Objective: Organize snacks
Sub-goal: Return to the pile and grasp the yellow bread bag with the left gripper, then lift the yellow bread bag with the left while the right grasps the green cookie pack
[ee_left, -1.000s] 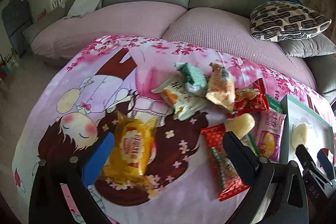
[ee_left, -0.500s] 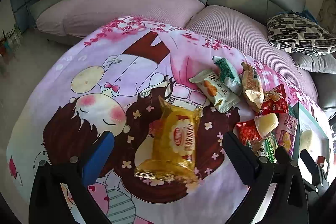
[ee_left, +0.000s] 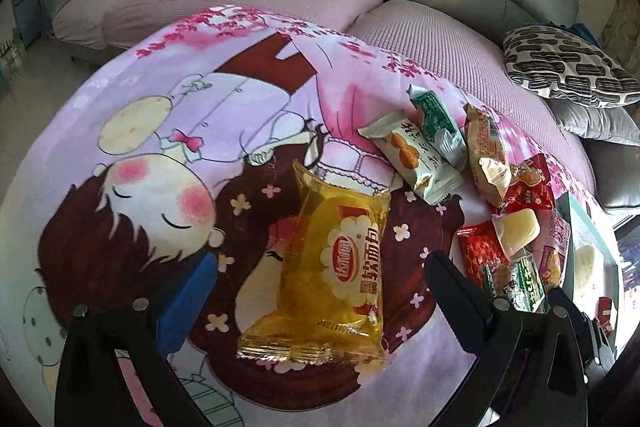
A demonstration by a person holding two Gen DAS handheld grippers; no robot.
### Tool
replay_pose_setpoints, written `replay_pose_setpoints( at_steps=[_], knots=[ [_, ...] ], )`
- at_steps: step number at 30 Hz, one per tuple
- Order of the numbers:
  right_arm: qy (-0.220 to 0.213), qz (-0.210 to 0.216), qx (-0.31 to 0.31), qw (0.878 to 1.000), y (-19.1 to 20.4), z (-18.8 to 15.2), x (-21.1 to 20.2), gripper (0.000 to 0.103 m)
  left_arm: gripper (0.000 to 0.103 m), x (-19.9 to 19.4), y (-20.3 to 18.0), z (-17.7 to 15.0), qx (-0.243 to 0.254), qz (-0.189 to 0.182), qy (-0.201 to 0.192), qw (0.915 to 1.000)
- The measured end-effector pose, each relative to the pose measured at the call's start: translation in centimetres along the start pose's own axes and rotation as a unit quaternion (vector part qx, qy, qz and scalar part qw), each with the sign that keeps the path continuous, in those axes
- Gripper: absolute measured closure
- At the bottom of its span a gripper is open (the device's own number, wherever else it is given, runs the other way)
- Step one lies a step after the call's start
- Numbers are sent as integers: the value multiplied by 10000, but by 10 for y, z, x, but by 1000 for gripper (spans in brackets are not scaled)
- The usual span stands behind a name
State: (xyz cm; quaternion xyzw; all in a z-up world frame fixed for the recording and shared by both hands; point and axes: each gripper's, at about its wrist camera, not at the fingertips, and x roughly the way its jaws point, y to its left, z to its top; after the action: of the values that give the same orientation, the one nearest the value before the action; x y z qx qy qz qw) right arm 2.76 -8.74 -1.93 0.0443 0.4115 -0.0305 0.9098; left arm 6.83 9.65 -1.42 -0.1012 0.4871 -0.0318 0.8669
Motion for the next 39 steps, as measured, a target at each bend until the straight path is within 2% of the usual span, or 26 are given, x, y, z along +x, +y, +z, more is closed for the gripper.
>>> replay_pose_setpoints(
  at_steps=[4,10,14,20,22,25,30,35,36,39],
  knots=[
    [29,-96,-252,9996,7,-2,3,0,0,6,-4,-2,153,-21,100,9998],
    [11,-145,-312,9994,9,-4,6,0,0,12,-7,-3,223,-77,199,9995],
    [30,-189,-308,9993,10,-4,7,1,0,15,-9,-3,267,73,205,9994],
    [35,-108,-267,9996,10,-4,7,15,1,18,-3,-4,109,-4,234,9997],
    [62,-123,-266,9996,9,-5,9,21,6,20,-4,-5,134,10,254,9996],
    [76,-41,-224,9997,8,-5,9,28,18,20,-6,-5,151,77,242,9996],
    [34,67,-300,9995,11,-5,7,41,49,18,-2,-3,28,16,178,9998],
    [29,116,-329,9994,13,-5,5,44,55,15,-3,-2,23,-42,138,9999],
    [21,119,-335,9994,13,-5,5,45,61,14,-4,-2,24,-57,123,9999],
    [-3,133,-342,9993,13,-5,3,46,62,10,-5,-1,21,-64,60,10000]
  ],
)
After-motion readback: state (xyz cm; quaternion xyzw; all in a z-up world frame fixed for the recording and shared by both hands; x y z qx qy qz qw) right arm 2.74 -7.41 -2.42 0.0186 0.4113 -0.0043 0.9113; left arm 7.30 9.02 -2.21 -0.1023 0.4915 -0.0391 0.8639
